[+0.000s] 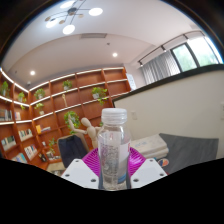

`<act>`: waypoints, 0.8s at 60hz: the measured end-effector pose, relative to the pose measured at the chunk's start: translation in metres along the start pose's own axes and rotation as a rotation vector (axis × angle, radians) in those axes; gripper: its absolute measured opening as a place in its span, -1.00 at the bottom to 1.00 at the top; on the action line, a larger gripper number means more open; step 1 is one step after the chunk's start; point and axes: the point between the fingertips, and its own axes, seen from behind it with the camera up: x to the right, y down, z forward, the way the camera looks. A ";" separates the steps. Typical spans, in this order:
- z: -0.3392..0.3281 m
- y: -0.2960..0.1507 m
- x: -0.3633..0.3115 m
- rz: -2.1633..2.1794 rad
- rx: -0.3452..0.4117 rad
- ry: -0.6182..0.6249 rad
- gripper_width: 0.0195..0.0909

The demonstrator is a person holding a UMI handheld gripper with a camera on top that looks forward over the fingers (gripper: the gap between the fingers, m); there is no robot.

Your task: Pour water

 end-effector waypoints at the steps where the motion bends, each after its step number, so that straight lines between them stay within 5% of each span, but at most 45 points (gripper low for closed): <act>1: 0.006 0.007 0.009 -0.049 0.015 0.014 -0.58; 9: 0.016 0.013 0.072 -0.289 0.027 0.121 -0.58; 17: 0.027 0.025 0.128 -0.388 -0.040 0.234 -0.58; 44: 0.069 0.096 0.173 -0.287 -0.107 0.213 -0.54; 48: 0.072 0.093 0.170 -0.272 -0.067 0.204 -0.51</act>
